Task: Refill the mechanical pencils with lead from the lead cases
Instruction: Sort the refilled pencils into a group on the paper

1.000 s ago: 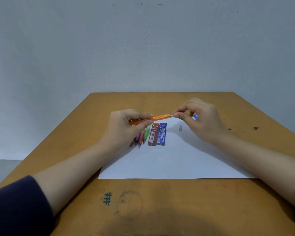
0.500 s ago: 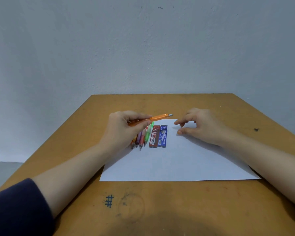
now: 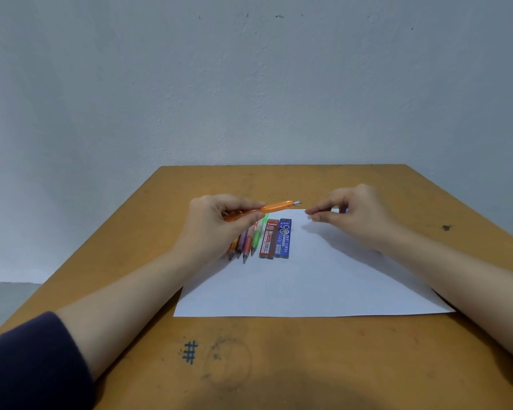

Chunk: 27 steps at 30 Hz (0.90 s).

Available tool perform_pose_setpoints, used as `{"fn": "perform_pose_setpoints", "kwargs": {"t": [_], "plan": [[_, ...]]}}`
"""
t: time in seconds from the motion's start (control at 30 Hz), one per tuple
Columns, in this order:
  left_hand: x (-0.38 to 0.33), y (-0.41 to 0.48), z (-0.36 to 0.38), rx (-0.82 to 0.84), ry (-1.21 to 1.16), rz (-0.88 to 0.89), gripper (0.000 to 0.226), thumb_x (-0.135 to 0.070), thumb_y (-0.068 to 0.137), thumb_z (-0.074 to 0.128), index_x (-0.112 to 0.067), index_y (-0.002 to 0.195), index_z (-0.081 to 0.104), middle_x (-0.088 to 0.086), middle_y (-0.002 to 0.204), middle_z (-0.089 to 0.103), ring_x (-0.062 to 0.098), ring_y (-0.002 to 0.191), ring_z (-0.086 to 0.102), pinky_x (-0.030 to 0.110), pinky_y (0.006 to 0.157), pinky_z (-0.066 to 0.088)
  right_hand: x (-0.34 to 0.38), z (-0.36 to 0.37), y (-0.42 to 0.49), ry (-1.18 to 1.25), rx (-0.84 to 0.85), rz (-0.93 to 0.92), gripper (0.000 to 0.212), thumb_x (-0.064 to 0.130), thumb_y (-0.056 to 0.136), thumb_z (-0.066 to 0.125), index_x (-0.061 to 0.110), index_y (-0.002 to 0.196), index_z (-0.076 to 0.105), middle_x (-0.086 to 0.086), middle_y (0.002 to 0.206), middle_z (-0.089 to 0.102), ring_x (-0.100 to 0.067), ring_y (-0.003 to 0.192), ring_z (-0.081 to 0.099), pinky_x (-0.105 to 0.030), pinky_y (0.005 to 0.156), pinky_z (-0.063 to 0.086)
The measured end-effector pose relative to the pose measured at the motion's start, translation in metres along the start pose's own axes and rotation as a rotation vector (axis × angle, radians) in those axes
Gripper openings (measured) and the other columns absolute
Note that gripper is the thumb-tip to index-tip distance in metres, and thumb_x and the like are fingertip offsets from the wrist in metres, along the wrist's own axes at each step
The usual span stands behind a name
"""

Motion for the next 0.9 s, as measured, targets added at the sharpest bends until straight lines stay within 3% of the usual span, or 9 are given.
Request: {"fn": "perform_pose_setpoints", "kwargs": {"t": [0.13,0.37,0.43,0.53,0.7,0.9], "plan": [[0.001,0.000,0.001,0.004,-0.005,-0.011,0.020,-0.023,0.082,0.070,-0.033,0.098,0.069,-0.021,0.088,0.068,-0.004,0.089,0.064,0.010,0.065,0.049,0.006,-0.008,-0.003,0.171,-0.119,-0.018,0.022,0.010,0.079,0.074,0.031,0.080,0.074,0.007,0.080,0.071,-0.013,0.059,0.040,-0.024,0.059,0.035],[0.002,0.000,0.002,0.009,-0.010,-0.021,0.019,-0.022,0.082,0.070,-0.030,0.099,0.071,-0.021,0.088,0.068,-0.006,0.088,0.063,0.007,0.062,0.047,0.014,-0.012,-0.007,0.266,-0.184,-0.032,0.030,0.009,0.077,0.075,0.038,0.076,0.071,0.016,0.070,0.069,-0.011,0.057,0.041,-0.023,0.057,0.037],[0.002,-0.001,0.002,0.001,-0.032,-0.029,0.019,-0.020,0.081,0.071,-0.029,0.098,0.072,-0.019,0.088,0.069,-0.004,0.086,0.064,0.009,0.063,0.048,0.016,-0.009,-0.008,0.269,-0.165,-0.040,0.030,0.008,0.077,0.075,0.038,0.077,0.071,0.010,0.074,0.071,-0.029,0.062,0.047,-0.031,0.058,0.040],[0.003,-0.002,0.003,-0.013,-0.045,-0.041,0.018,-0.018,0.082,0.072,-0.026,0.098,0.074,-0.017,0.088,0.071,-0.002,0.085,0.065,0.013,0.066,0.051,0.018,-0.005,-0.010,0.283,-0.156,-0.059,0.030,0.007,0.076,0.076,0.037,0.077,0.072,0.006,0.077,0.072,-0.040,0.070,0.054,-0.040,0.060,0.044],[0.003,-0.001,0.004,-0.013,-0.046,-0.048,0.017,-0.020,0.082,0.071,-0.024,0.099,0.075,-0.015,0.089,0.071,0.000,0.085,0.066,0.015,0.065,0.052,0.014,-0.005,-0.011,0.362,-0.211,-0.015,0.035,0.010,0.077,0.076,0.044,0.069,0.073,0.009,0.076,0.072,-0.021,0.064,0.049,-0.029,0.065,0.039],[0.003,-0.002,0.004,-0.012,-0.047,-0.061,0.017,-0.022,0.082,0.071,-0.029,0.096,0.072,-0.019,0.088,0.070,-0.002,0.086,0.066,0.015,0.065,0.053,0.014,-0.011,-0.014,0.394,-0.288,-0.005,0.025,0.010,0.078,0.075,0.035,0.077,0.073,0.015,0.076,0.071,-0.017,0.066,0.053,-0.025,0.066,0.042]]}}
Point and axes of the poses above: each hand's wrist, its own y-axis towards the middle knuckle, its own z-axis out of the palm, x = y × z, the point moved 7 cm from there along y, towards the middle knuckle
